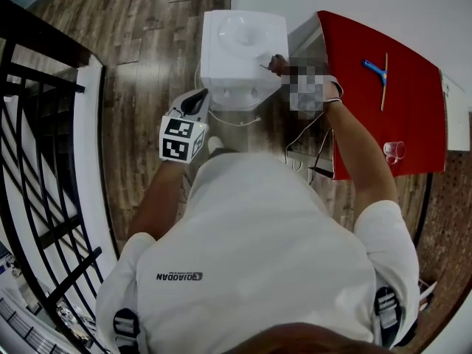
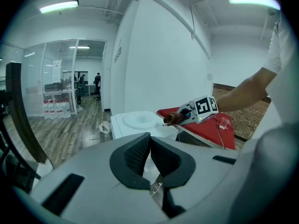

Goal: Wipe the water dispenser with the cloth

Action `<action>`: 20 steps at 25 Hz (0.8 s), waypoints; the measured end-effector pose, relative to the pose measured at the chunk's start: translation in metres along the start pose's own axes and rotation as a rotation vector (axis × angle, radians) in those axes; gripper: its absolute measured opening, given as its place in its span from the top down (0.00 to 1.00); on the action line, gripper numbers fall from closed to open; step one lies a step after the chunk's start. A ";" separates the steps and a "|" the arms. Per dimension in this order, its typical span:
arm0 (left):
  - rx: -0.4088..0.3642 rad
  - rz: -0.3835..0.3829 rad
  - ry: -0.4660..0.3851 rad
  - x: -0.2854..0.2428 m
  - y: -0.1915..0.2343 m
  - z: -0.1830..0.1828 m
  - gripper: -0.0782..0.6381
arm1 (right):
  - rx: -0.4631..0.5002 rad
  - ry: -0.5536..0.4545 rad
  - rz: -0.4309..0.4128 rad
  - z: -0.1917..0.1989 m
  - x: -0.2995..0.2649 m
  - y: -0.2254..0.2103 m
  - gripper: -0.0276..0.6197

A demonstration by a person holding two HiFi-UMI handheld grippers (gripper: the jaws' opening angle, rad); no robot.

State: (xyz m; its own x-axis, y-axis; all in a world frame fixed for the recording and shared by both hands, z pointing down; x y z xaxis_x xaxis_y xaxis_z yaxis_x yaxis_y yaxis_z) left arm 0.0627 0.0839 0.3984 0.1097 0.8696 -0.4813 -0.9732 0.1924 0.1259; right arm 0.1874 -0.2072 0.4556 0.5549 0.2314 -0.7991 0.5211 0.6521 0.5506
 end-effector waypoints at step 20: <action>0.100 -0.147 0.023 0.055 -0.103 0.060 0.89 | -0.312 -0.158 -0.176 0.030 0.042 0.105 0.85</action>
State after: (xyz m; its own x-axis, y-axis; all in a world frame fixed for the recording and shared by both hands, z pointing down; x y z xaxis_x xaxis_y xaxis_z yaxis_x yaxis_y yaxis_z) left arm 0.1806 0.1394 0.4108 0.2432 0.8182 -0.5209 -0.9219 0.3620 0.1381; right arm 0.2847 -0.1503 0.4868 0.5804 -0.0017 -0.8143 0.4085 0.8657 0.2894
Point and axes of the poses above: the fingertips, and each gripper's own axes: x backward along the fingers, y to its left, z out of its underside, the point moved 9 cm from there along x, backward along the fingers, and after that the axes turned 1 degree about z, right-handed, at the moved point
